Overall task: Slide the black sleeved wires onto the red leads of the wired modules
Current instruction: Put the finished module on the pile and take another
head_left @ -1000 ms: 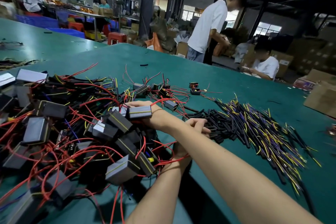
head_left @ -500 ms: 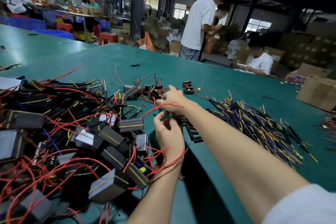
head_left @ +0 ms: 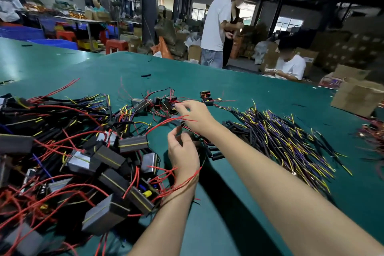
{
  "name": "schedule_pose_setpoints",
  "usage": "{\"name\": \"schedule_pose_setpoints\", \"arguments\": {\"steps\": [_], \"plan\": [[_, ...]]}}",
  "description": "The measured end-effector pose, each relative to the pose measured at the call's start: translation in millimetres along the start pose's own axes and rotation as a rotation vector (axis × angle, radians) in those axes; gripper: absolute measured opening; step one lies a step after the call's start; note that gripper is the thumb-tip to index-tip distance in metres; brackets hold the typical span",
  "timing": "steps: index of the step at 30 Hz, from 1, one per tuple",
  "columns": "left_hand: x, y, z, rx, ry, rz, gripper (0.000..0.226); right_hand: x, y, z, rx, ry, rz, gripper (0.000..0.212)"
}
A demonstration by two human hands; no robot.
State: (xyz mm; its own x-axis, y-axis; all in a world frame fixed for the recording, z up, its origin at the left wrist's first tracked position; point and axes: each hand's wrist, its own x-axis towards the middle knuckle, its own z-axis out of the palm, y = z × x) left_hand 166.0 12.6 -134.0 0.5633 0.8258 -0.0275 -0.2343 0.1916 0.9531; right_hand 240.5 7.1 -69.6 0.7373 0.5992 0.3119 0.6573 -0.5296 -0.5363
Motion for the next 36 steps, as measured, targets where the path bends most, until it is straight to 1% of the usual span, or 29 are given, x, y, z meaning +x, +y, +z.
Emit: {"name": "schedule_pose_setpoints", "arguments": {"steps": [3,4,7,9,11,13,15,19,22,23,25,29,30,31,32,34,36], "plan": [[2,0,2,-0.07,-0.033,-0.034,0.028,-29,0,-17,0.12,0.073,-0.011,0.044],[2,1,2,-0.122,-0.041,-0.052,0.029,-39,2,-21,0.149,0.085,-0.001,0.043],[4,6,2,-0.26,-0.069,-0.12,0.016,-69,10,-28,0.239,0.081,0.032,0.036],[4,8,0,-0.356,-0.092,-0.183,0.021,-87,15,-29,0.29,0.059,0.039,0.031],[4,10,-2,-0.442,-0.092,-0.227,0.025,-104,19,-28,0.323,0.037,0.005,0.028],[4,11,-3,-0.496,-0.102,-0.255,0.022,-117,22,-27,0.333,0.017,-0.033,0.026],[2,12,-4,-0.495,-0.134,-0.248,0.018,-126,24,-26,0.346,0.006,-0.021,0.025],[0,17,-3,-0.433,-0.174,-0.177,0.011,-135,27,-27,0.39,0.006,0.028,0.024],[2,13,-3,-0.37,-0.154,-0.124,0.039,-137,30,-28,0.445,0.03,0.064,0.023],[3,11,-3,-0.333,-0.162,-0.098,0.043,-137,30,-29,0.453,0.044,0.077,0.024],[3,6,-3,-0.266,-0.182,-0.058,0.043,-132,30,-30,0.45,0.084,0.109,0.025],[3,2,0,-0.227,-0.214,-0.011,0.038,-104,31,-35,0.451,0.274,0.177,0.024],[3,2,1,-0.218,-0.224,-0.006,0.036,-93,30,-37,0.461,0.292,0.197,0.023],[3,1,2,-0.21,-0.232,-0.004,0.035,-80,28,-39,0.457,0.278,0.22,0.022],[2,1,2,-0.204,-0.238,-0.005,0.034,-66,26,-39,0.437,0.23,0.249,0.021],[1,2,3,-0.198,-0.253,-0.008,0.033,-38,21,-37,0.4,0.059,0.33,0.023],[-1,3,2,-0.184,-0.273,-0.008,0.034,-16,13,-31,0.449,-0.122,0.446,0.024]]}}
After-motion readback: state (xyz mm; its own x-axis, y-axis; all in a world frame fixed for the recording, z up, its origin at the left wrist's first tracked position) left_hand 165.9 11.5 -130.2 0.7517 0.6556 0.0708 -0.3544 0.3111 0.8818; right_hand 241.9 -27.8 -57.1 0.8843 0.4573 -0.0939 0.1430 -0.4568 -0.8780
